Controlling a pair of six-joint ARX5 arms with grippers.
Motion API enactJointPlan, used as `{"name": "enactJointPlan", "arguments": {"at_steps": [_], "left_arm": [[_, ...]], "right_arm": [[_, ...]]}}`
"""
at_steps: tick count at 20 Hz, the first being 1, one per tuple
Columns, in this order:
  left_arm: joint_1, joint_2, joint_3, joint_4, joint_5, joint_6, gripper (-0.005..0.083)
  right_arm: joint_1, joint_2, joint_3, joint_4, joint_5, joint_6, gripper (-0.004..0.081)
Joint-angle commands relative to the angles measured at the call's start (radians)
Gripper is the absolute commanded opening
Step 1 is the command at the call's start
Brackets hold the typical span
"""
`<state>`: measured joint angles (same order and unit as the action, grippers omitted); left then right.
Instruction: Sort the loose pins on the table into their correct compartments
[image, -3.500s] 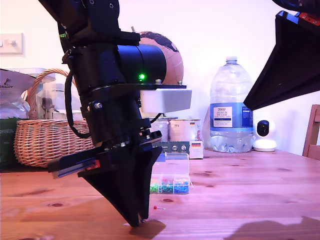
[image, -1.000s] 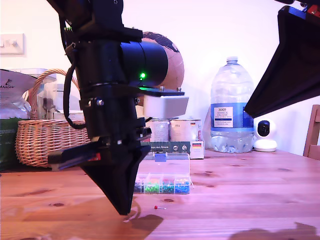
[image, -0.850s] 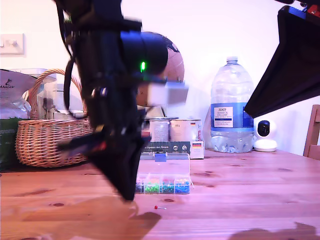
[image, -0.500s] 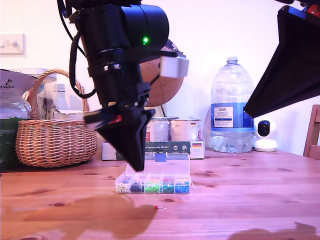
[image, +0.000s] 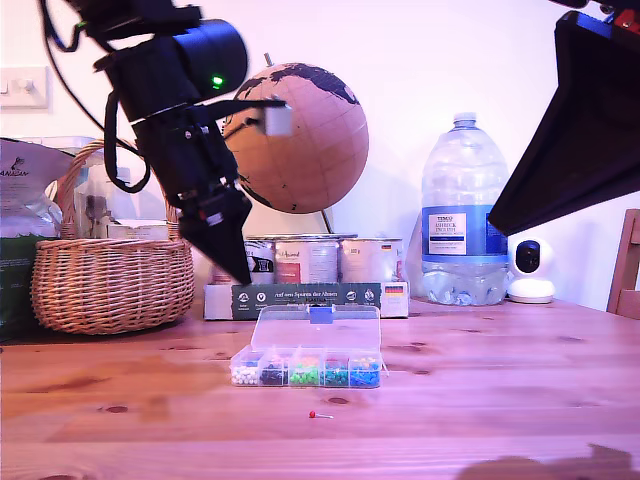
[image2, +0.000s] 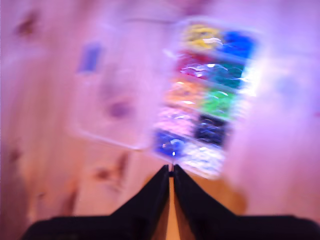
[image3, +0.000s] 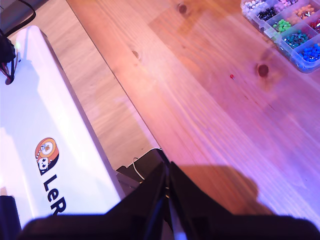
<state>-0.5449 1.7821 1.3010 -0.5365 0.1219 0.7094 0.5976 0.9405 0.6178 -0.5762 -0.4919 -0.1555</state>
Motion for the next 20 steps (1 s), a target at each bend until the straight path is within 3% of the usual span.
{"name": "enactJointPlan", "arguments": {"at_steps": [1,9,20], "left_arm": [[0.013,0.002,-0.003,0.033,0.034,-0.006,-0.0023],[0.032,0.058,-0.003,0.052,0.124,-0.002,-0.0023],[0.032,0.143,-0.003,0.037,0.147,-0.002,-0.0023]], "right_arm": [[0.004,0.006,-0.014,0.008,-0.008,-0.002,-0.0013],[0.004,0.006,-0.014,0.025,-0.008,-0.003,-0.0013],[0.004,0.006,-0.014,0.034,-0.007,-0.003,-0.0013]]}}
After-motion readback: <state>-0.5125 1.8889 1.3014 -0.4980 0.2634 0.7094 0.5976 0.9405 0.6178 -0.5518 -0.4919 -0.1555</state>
